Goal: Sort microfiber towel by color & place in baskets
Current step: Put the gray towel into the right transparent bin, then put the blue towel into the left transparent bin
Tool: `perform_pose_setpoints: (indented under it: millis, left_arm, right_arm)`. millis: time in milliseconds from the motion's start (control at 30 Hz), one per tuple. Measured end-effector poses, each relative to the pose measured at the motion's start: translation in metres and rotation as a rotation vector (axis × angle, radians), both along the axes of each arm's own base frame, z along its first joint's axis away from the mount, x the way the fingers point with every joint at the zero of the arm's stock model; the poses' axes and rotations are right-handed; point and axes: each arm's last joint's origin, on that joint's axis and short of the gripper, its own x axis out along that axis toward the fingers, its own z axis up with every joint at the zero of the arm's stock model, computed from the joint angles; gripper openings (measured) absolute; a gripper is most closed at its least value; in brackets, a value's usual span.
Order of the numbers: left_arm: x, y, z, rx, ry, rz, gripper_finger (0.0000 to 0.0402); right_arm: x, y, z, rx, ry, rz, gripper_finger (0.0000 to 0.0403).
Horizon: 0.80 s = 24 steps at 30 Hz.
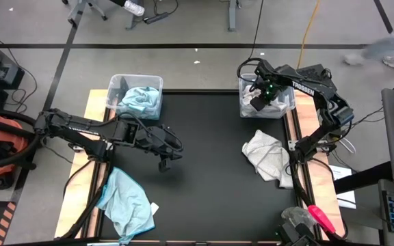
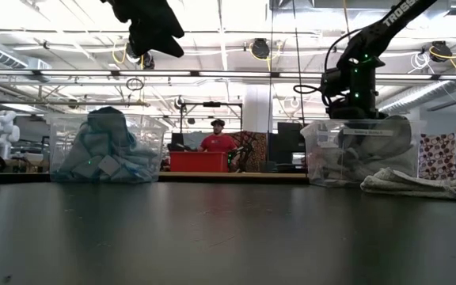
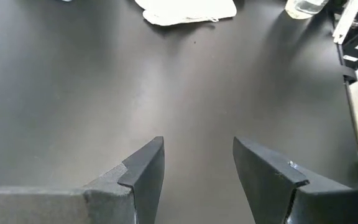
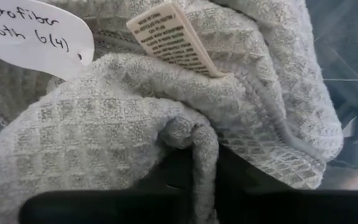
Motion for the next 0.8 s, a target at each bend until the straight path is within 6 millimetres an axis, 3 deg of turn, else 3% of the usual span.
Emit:
perform_pose_setpoints:
  millis: [233, 400, 800]
  left_arm:
    - [0.000, -0.001, 0.000, -0.046, 0.006, -0.014, 0.0198]
    - [-0.001, -0.003, -0.001, -0.079, 0.017, -0.050, 0.0198]
    - [-0.004, -0.006, 0.001, -0.158, 0.035, -0.142, 0.0198]
  right_arm:
    - [-0.001, 0.002, 0.001, 0.015, -0.014, -0.051, 0.0125]
    - [-0.003, 0.008, 0.017, -0.039, -0.060, -0.073, 0.0178]
    - [-0.018, 0.035, 0.108, -0.250, -0.357, -0.184, 0.0226]
